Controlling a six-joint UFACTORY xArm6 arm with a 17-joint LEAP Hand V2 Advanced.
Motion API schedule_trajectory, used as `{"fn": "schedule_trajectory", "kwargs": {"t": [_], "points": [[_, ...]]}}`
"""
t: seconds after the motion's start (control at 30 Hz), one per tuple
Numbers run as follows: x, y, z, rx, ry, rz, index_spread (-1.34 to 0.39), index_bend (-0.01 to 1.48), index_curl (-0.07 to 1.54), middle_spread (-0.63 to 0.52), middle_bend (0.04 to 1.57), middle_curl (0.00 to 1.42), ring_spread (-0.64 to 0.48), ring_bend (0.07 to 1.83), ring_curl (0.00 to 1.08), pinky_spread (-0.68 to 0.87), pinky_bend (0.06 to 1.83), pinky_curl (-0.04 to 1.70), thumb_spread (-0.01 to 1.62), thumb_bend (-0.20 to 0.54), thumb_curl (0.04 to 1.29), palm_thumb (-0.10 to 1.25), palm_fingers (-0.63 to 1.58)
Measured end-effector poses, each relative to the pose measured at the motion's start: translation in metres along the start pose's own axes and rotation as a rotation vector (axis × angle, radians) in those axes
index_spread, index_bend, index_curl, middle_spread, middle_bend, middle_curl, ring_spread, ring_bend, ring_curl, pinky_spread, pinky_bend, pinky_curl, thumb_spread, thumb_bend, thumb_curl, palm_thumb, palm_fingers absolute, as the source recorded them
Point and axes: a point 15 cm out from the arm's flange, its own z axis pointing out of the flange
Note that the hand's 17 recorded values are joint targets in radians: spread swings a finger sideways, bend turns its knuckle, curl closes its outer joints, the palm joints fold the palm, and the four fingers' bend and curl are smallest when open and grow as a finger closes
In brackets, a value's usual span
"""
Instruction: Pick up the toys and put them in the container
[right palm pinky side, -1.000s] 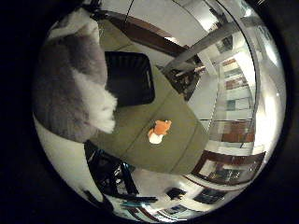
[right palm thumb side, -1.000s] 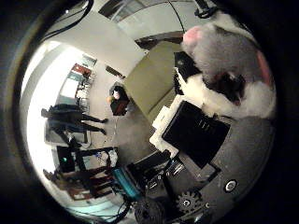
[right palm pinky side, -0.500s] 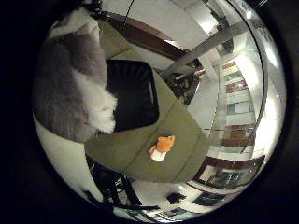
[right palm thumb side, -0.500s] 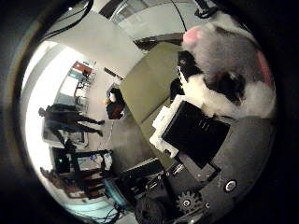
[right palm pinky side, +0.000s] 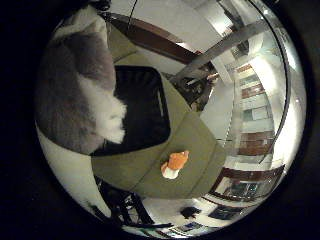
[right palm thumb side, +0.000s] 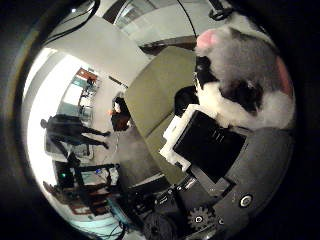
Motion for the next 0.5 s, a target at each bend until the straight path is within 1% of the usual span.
{"fn": "schedule_trajectory", "kwargs": {"t": [0.03,0.1,0.13,0.17,0.2,0.23,0.27,0.3,0.33,0.37,0.4,0.43,0.5], "points": [[0.006,0.001,-0.003,0.003,0.005,-0.002,-0.21,0.94,0.76,-0.08,1.24,0.69,-0.18,1.26,0.77,-0.17,1.3,0.85,0.58,-0.048,0.83,0.82,0.94],[0.017,0.002,-0.008,0.009,0.011,-0.02,-0.22,0.84,0.76,-0.07,1.19,0.68,-0.16,1.26,0.74,-0.17,1.32,0.84,0.69,-0.04,0.78,0.76,0.91],[0.02,0.004,-0.009,0.009,0.011,-0.031,-0.22,0.76,0.75,-0.07,1.17,0.68,-0.15,1.27,0.74,-0.18,1.34,0.84,0.73,-0.034,0.76,0.76,0.87],[0.021,0.005,-0.011,0.011,0.01,-0.044,-0.23,0.71,0.75,-0.08,1.13,0.68,-0.16,1.3,0.73,-0.2,1.36,0.83,0.77,-0.035,0.74,0.74,0.85],[0.021,0.005,-0.012,0.014,0.006,-0.059,-0.25,0.6,0.73,-0.1,1.1,0.68,-0.17,1.33,0.73,-0.22,1.37,0.83,0.8,-0.029,0.72,0.74,0.78],[0.02,0.004,-0.013,0.021,-0.003,-0.066,-0.27,0.53,0.73,-0.12,1.08,0.69,-0.19,1.36,0.72,-0.25,1.39,0.82,0.84,-0.031,0.7,0.73,0.76],[0.018,0.003,-0.014,0.029,-0.016,-0.071,-0.31,0.43,0.71,-0.15,1.04,0.69,-0.22,1.36,0.71,-0.29,1.39,0.81,0.89,-0.029,0.67,0.73,0.65],[0.016,0.002,-0.016,0.042,-0.032,-0.073,-0.34,0.36,0.69,-0.17,0.99,0.69,-0.26,1.34,0.69,-0.33,1.37,0.79,0.93,-0.025,0.65,0.72,0.51],[0.014,0.0,-0.017,0.052,-0.048,-0.074,-0.36,0.35,0.69,-0.19,0.97,0.69,-0.27,1.32,0.69,-0.36,1.35,0.79,0.97,-0.027,0.63,0.71,0.46],[0.011,-0.002,-0.018,0.064,-0.065,-0.075,-0.38,0.36,0.68,-0.2,0.91,0.68,-0.29,1.29,0.68,-0.39,1.31,0.77,1.01,-0.029,0.6,0.7,0.36],[0.007,-0.004,-0.018,0.077,-0.083,-0.079,-0.41,0.38,0.66,-0.22,0.85,0.66,-0.3,1.22,0.64,-0.4,1.23,0.73,1.04,-0.027,0.57,0.69,0.28],[0.002,-0.006,-0.019,0.089,-0.099,-0.086,-0.42,0.39,0.64,-0.22,0.82,0.65,-0.3,1.18,0.63,-0.4,1.17,0.72,1.06,-0.025,0.55,0.68,0.24],[-0.008,-0.011,-0.02,0.104,-0.115,-0.1,-0.43,0.45,0.63,-0.21,0.76,0.62,-0.28,1.07,0.58,-0.32,0.97,0.66,1.08,-0.026,0.51,0.67,0.09]]}}
